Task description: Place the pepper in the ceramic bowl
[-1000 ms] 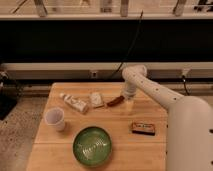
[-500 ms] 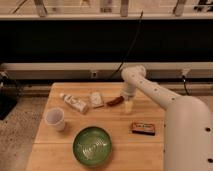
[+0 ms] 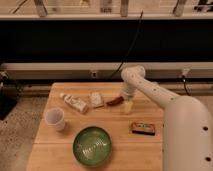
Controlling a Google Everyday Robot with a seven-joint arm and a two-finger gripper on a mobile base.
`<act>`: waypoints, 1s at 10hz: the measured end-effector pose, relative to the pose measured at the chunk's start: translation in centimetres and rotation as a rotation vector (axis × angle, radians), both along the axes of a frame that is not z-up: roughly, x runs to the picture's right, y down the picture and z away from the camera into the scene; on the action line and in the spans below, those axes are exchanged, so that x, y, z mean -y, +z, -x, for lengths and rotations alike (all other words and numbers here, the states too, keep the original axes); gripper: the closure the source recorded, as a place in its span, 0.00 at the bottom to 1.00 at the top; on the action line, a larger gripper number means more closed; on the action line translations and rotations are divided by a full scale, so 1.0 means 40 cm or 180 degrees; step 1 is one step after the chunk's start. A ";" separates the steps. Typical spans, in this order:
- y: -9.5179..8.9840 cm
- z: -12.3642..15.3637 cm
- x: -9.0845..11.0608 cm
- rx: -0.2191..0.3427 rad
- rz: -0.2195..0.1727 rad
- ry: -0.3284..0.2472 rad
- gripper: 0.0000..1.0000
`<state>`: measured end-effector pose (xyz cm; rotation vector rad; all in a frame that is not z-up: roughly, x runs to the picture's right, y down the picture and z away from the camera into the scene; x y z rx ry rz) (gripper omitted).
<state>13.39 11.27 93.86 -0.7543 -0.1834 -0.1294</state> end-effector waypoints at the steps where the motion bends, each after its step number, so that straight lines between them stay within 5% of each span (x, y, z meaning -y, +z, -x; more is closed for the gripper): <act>1: 0.001 0.000 -0.002 0.0000 0.0008 0.0001 0.28; 4: 0.002 -0.001 -0.002 0.0000 0.0015 -0.0001 0.55; 10: -0.012 -0.001 0.007 0.0000 0.0029 -0.0019 0.92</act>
